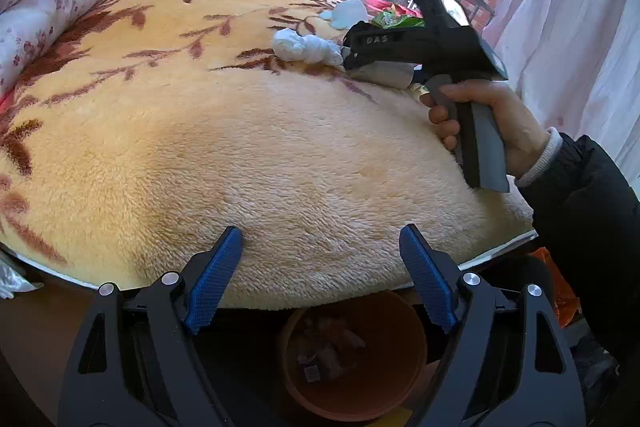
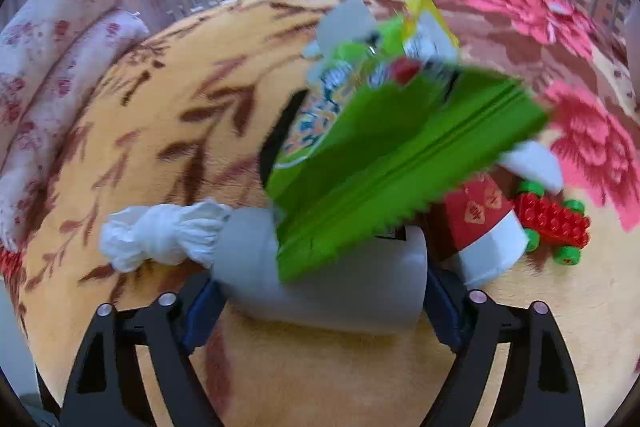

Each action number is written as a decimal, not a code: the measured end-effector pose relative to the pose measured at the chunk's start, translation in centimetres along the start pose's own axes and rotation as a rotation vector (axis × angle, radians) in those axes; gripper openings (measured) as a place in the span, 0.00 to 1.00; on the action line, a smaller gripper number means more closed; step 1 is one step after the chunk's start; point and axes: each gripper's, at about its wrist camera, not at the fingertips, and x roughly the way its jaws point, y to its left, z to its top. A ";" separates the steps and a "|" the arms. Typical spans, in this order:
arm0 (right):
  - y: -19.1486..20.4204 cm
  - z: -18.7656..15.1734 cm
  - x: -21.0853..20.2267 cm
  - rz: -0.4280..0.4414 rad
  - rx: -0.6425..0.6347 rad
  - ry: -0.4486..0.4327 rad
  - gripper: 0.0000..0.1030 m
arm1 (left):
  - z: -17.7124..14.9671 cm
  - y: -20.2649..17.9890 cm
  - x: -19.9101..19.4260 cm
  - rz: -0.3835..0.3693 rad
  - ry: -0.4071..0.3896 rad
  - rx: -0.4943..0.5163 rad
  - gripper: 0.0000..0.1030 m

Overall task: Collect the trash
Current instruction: 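Grasp the grey paper roll on the bed with the right tool, then grasp the white tissue with the left tool while the right tool holds the paper roll, then carry the paper roll and tissue down to the orange bin and open both tools, then grasp the red toy car with the right tool while the left tool grasps the green chip bag, then lower the toy car and chip bag into the orange bin and open both tools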

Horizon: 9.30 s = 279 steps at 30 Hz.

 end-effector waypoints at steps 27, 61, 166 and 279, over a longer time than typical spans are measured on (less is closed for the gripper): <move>-5.3 -12.6 -14.9 0.168 -0.004 -0.166 0.77 | 13.5 -2.6 7.7 0.137 0.049 0.322 0.77; -6.8 -16.4 -17.1 0.163 0.034 -0.195 0.77 | 13.6 -4.4 9.1 0.226 0.057 0.316 0.29; -14.0 1.7 -0.6 0.072 -0.569 0.054 0.61 | 0.4 -7.0 3.4 0.105 0.092 0.112 0.79; -1.0 -34.2 -9.2 0.124 -0.436 0.198 0.65 | -12.8 -4.4 7.4 0.113 0.436 0.095 0.66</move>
